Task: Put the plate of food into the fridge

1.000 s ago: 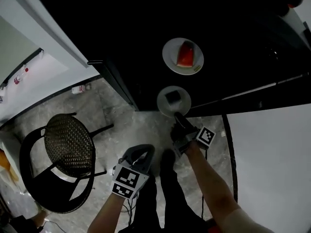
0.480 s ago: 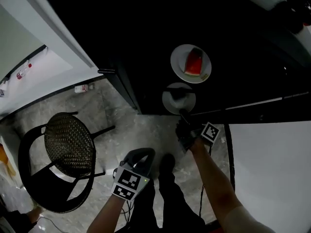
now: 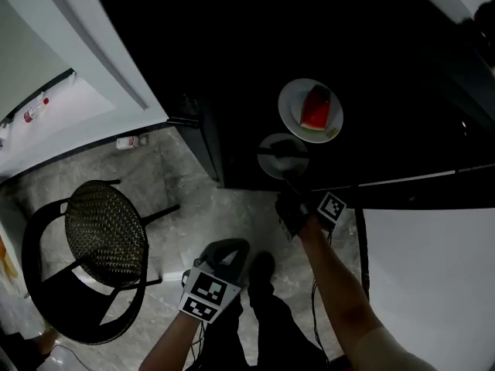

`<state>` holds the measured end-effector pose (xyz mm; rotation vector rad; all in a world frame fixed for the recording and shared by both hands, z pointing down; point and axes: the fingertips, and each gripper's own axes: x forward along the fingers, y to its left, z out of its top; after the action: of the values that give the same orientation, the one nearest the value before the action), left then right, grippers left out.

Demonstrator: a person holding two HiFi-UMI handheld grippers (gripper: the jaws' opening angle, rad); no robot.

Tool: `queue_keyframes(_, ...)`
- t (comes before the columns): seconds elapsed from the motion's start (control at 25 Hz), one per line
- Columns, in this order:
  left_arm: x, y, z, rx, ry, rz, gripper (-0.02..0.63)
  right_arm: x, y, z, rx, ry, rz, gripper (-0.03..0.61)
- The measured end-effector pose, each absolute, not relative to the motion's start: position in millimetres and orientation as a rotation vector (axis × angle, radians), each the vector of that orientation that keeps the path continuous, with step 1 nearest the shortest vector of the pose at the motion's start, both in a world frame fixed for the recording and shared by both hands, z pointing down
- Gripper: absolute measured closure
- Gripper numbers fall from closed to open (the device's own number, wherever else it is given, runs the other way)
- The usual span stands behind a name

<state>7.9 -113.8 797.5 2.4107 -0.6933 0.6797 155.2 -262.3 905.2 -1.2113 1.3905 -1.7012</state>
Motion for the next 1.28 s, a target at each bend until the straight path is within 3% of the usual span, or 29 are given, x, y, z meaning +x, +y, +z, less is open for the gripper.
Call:
queue_keyframes(0.32, -6.3, -113.6, 811.9, 2.381, -0.708, 0.688, 0.603, 150.2, -274.0, 917.9, -1.290, 1.378, -1.733, 0.540)
queue_keyframes(0.4, -7.4, -114.0, 813.5, 2.378, -0.706, 0.687, 0.603, 145.7, -277.3, 917.8, -1.322, 1.366, -1.769, 0.454)
queue_keyframes(0.6, -6.3, -107.8, 822.0, 2.371, -0.675, 0.719, 0.603, 145.1, -282.8, 920.0, -1.358, 1.400, -1.835, 0.440)
queue_keyframes(0.88, -4.5, -96.0, 831.5, 2.375, -0.605, 0.801, 0.603, 150.2, -281.6, 912.8, -1.407, 1.565, -1.860, 0.374)
queue_keyframes(1.08, -8.8, -93.8, 836.5, 2.374, -0.597, 0.813, 0.603, 132.7, -277.5, 931.5, -1.537, 1.794, -2.010, 0.371)
queue_keyframes(1.28, -13.0, -90.7, 839.8, 2.368, -0.579, 0.823, 0.603, 121.2, -272.6, 937.0, -1.796, 2.431, -1.783, 0.373)
